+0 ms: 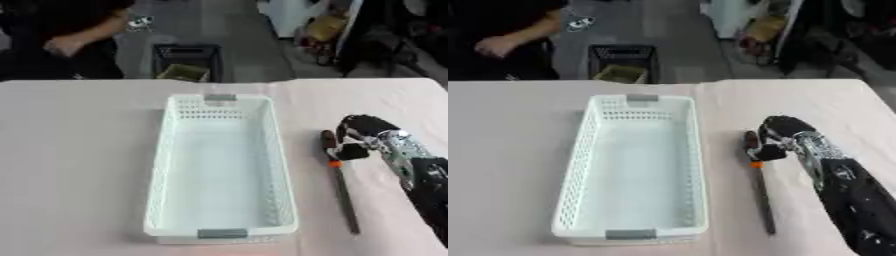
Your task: Pick up objects on the table and place them in the box.
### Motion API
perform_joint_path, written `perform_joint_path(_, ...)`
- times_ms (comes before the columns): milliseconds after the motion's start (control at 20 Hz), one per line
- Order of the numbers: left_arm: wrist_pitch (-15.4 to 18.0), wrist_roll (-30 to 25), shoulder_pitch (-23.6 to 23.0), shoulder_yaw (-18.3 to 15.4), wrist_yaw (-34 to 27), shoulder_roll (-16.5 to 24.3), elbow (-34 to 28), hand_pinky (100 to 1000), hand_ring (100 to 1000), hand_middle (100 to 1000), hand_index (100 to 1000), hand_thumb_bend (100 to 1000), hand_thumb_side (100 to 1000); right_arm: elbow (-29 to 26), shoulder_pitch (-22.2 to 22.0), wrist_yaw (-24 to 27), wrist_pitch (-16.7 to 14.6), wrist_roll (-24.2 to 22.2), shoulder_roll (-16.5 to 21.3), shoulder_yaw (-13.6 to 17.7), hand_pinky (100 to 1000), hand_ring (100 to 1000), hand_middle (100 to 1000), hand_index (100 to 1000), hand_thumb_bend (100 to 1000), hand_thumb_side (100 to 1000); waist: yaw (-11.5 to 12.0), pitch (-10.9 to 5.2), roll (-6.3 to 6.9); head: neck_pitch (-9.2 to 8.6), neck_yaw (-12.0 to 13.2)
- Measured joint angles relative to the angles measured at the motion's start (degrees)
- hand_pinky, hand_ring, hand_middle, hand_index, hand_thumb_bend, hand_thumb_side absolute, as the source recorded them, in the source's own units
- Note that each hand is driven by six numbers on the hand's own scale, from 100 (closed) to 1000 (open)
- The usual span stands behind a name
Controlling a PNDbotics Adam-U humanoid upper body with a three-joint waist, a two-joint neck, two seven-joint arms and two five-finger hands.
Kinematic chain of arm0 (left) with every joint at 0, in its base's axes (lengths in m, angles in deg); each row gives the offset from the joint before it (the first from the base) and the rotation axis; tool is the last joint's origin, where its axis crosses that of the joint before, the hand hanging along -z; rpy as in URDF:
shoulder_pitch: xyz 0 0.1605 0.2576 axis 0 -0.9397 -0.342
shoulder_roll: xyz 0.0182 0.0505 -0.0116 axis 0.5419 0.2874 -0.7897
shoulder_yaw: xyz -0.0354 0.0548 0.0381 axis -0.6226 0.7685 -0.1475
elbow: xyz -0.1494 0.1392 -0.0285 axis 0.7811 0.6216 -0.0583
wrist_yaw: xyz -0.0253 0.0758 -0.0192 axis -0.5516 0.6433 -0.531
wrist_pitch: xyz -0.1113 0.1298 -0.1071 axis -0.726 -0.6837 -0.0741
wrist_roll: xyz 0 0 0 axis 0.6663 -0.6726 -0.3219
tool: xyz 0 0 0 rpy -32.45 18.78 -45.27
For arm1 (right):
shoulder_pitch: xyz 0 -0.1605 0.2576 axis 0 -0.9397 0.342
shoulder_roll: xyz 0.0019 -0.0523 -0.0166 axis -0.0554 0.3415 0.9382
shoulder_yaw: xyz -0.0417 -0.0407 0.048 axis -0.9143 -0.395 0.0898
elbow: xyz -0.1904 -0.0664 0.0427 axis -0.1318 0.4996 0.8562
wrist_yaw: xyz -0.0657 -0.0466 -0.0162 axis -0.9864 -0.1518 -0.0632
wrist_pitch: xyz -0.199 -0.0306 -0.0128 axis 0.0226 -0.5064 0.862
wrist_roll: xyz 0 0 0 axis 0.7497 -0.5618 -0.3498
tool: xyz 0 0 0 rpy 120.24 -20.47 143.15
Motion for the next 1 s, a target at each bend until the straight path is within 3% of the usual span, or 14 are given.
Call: perform_joint_path(1000, 0.0, 0.0, 0.0, 0.0, 0.0, 0.0, 0.0, 657, 683, 686, 813, 245, 1000, 1.4, 0.0, -1.0, -0.8, -0.1, -1.0, 0.0, 550, 689, 663, 622, 377, 852, 0.0, 0.1, 0.0, 0.0, 0.0)
